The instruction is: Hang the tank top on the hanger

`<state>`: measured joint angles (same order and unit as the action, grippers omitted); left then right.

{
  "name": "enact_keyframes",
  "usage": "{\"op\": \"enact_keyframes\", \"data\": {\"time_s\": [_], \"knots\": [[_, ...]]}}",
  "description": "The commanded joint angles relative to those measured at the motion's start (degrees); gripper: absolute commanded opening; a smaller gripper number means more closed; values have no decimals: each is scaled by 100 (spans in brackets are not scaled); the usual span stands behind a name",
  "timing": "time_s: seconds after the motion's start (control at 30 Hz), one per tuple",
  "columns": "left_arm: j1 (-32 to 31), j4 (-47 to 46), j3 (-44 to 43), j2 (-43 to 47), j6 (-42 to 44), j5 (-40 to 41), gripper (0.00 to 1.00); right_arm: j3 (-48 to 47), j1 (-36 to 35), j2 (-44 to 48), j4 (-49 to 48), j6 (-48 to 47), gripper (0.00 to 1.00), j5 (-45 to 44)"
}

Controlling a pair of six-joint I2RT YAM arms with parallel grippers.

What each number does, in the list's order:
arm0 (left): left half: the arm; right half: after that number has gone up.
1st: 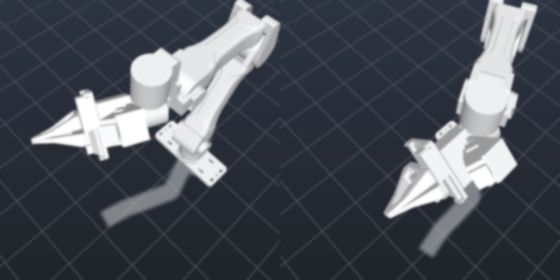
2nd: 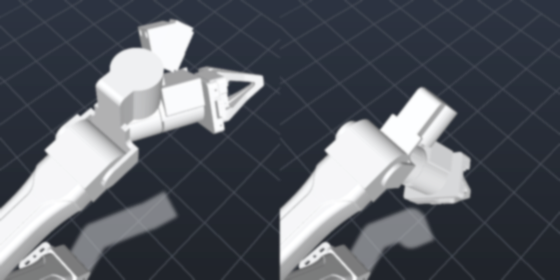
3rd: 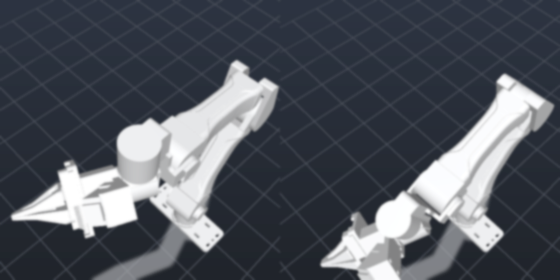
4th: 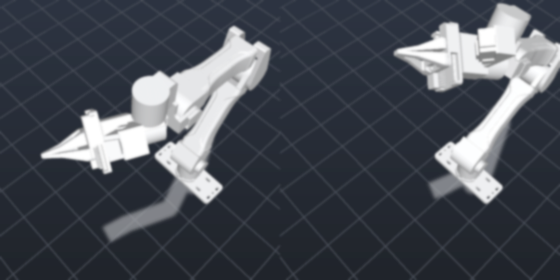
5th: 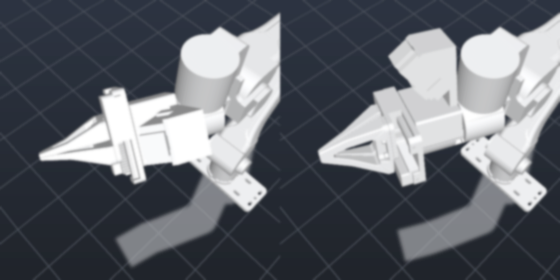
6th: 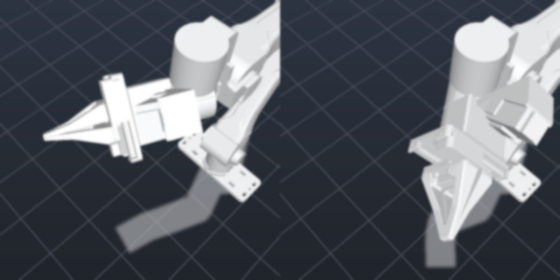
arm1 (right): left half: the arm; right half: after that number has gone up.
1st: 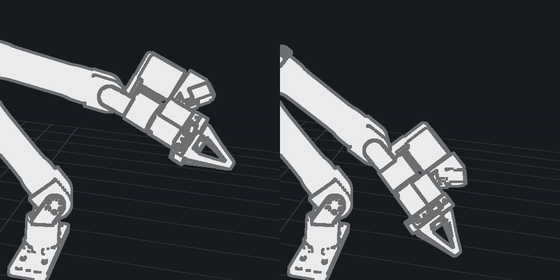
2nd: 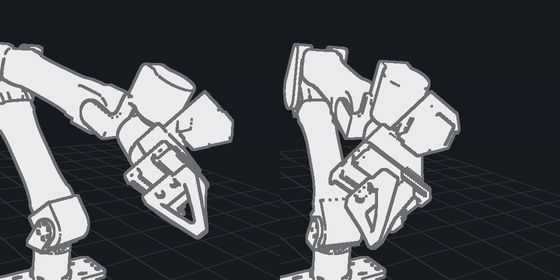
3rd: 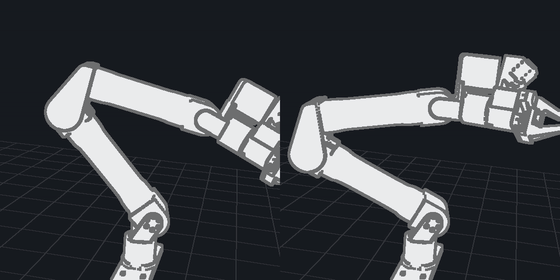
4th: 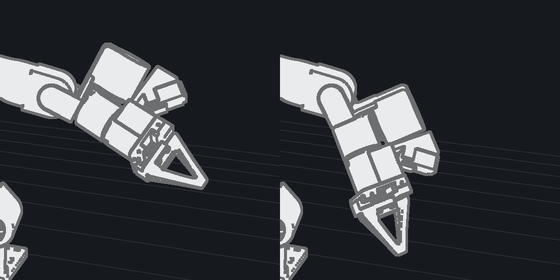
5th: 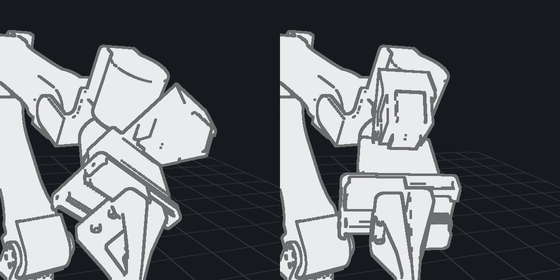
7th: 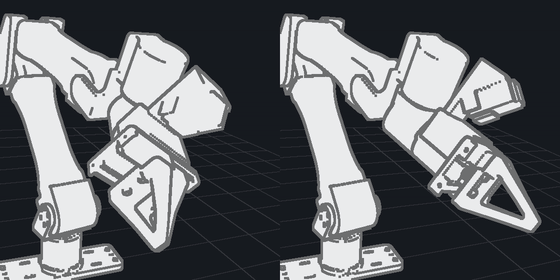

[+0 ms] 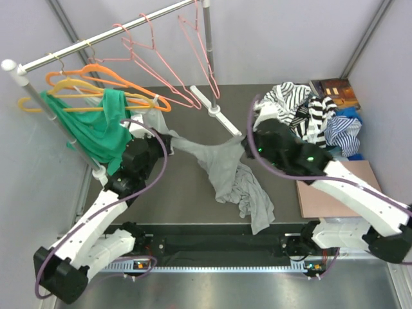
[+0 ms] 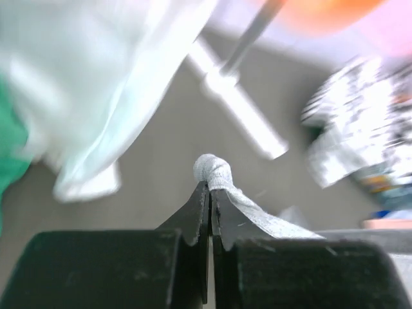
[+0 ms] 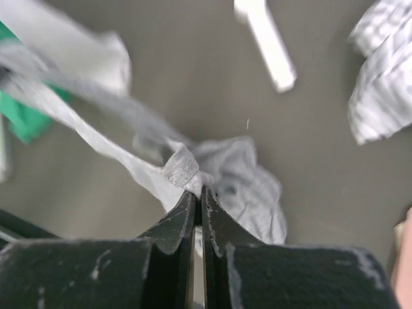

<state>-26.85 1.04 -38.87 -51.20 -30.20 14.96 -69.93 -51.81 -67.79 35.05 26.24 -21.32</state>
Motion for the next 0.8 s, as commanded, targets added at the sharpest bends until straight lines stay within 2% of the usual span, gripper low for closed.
{"op": "enact_keyframes", "data": {"time_s": [0.0,0.2,0.3,0.5,0.53,0.6,0.63,0.73,0.77], "knots": [[-162,-130,-971,190,154,-441,0,-1407,48,512,994,-532,0,-1048],[-891,177,-2457,-302,592,-565,0,-2954,57,495,995,-1155,0,-1208],[-1330,195,-3429,-688,987,-512,0,-4164,57,171,995,-1577,0,-1216],[-1358,195,-5233,-1690,1761,-433,0,-6221,66,-884,847,-2412,0,-1173],[-1358,195,-5810,-1944,1867,-467,0,-6365,75,-1068,741,-2761,0,-1146],[-1358,186,-6367,-2226,2165,-616,0,-6419,75,-1148,121,-3141,0,-1111],[-1358,143,-6961,-2506,2271,-669,0,-6428,92,-1184,-101,-3508,0,-1163],[-1358,81,-7913,-3165,2711,-941,0,-6700,206,-1298,-840,-4098,0,-1523],[-1358,107,-8552,-3333,2808,-1038,0,-6726,250,-1290,-1216,-4240,0,-1559]]}}
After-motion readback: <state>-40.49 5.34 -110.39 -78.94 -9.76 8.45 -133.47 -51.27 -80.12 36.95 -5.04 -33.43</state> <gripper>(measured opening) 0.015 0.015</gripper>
